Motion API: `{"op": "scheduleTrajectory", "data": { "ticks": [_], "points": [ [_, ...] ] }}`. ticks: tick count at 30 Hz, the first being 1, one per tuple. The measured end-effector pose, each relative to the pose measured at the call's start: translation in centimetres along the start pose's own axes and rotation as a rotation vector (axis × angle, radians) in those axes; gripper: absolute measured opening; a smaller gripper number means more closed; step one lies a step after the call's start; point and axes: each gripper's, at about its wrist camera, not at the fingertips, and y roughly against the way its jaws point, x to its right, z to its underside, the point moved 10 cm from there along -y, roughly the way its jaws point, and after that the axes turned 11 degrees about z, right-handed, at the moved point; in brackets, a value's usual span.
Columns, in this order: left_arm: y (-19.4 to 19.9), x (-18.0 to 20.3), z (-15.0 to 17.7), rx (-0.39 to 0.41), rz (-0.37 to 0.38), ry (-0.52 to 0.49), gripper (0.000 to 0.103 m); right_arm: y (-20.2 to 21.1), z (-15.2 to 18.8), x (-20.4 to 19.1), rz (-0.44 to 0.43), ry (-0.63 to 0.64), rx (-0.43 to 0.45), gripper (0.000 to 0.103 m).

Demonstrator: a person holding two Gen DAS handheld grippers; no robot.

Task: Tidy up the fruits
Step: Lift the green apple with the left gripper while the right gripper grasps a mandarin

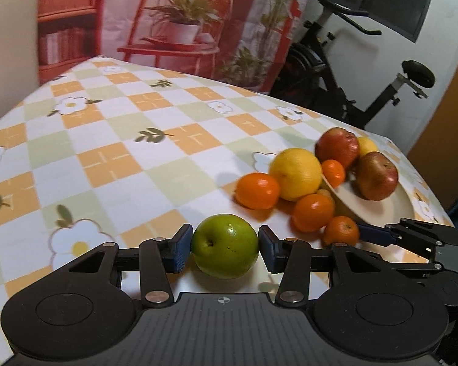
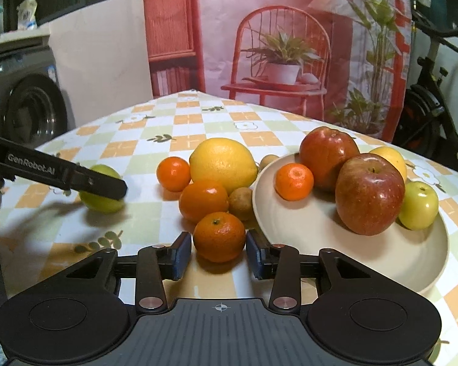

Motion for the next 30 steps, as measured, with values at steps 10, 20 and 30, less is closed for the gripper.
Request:
{"op": "scheduleTrajectory", "data": {
  "ticks": [10, 20, 30],
  "points": [
    [0.8, 0.3, 0.6, 0.047, -0.027, -0.042, 0.050, -0.6, 0.1, -0.6, 0.023, 0.026, -0.012, 0.035],
    [1.5, 0.9, 1.5, 0.072, -0.037, -0.113, 0.050, -0.2, -0.1, -0.4, 0.006, 0.005, 0.003, 0.035],
    [1.1, 1.3, 2.2, 0.044, -0.023, -0.124, 0.049, 0.1, 0.1, 0.0, -0.003, -0.002, 0.006, 0.035]
  ]
}}
